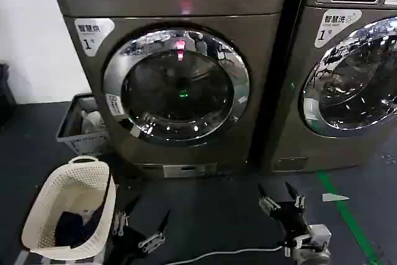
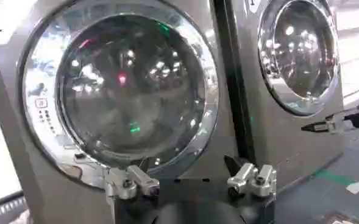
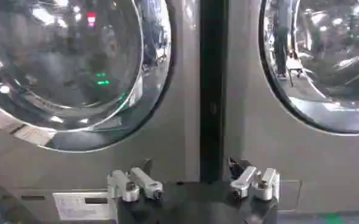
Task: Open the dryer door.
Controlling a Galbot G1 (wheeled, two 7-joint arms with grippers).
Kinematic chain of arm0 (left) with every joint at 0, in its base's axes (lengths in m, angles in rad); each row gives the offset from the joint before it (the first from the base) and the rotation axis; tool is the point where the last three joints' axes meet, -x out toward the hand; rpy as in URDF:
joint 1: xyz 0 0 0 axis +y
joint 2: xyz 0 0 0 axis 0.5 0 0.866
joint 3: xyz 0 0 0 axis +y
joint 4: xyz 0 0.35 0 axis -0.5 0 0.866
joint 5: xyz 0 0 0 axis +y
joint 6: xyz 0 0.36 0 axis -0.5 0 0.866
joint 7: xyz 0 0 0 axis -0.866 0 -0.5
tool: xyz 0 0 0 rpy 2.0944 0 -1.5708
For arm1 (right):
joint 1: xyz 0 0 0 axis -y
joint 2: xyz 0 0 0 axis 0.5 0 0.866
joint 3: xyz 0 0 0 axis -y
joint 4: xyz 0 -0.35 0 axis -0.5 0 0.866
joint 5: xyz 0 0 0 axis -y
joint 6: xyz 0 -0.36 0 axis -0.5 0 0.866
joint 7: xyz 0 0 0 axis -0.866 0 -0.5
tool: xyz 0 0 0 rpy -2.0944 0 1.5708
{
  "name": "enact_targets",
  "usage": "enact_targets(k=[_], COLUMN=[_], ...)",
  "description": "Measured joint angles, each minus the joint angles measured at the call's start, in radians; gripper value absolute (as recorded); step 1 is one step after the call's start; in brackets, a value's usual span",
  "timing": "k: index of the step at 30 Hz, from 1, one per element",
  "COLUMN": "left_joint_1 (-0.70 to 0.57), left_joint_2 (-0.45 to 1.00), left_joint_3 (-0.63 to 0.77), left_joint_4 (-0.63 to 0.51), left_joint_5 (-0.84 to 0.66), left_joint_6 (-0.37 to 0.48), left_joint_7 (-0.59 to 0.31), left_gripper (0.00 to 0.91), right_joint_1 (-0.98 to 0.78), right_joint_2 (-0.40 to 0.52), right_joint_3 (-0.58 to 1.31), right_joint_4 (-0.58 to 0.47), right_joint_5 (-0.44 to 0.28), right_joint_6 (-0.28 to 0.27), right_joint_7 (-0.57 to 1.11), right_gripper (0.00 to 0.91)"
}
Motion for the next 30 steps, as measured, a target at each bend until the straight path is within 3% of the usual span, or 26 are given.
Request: enact_targets(k=[6, 10, 20, 30], left_joint_1=[0.004, 0.005, 0.020, 0.039], left_joint_2=[0.003, 0.006, 0.001, -0.005], left_joint_3=[-0.001, -0.008, -0.011, -0.011], left_joint_4=[-0.006, -0.015, -0.033, -0.049], left_joint_5=[0.001, 0.001, 0.001, 0.008], left_joint_6=[-0.003, -0.004, -0.012, -0.020], left_joint_7=[0.000, 0.002, 0.004, 0.006], left_gripper=[0.907, 0.907, 0.907, 0.907], right_joint_1=[0.091, 0.176, 0.391, 0.685], right_joint_2=[-0.056, -0.122, -0.261, -0.307], right_joint_3=[-0.028, -0.076, -0.267, -0.469], right_joint_4=[-0.059, -0.115, -0.243, -0.405], right_joint_5=[0.016, 0.054, 0.139, 0.211], right_joint_6=[0.119, 0.164, 0.237, 0.266], right_joint_7=[-0.108, -0.128, -0.177, -0.216], right_gripper=[0.907, 0.907, 0.907, 0.907])
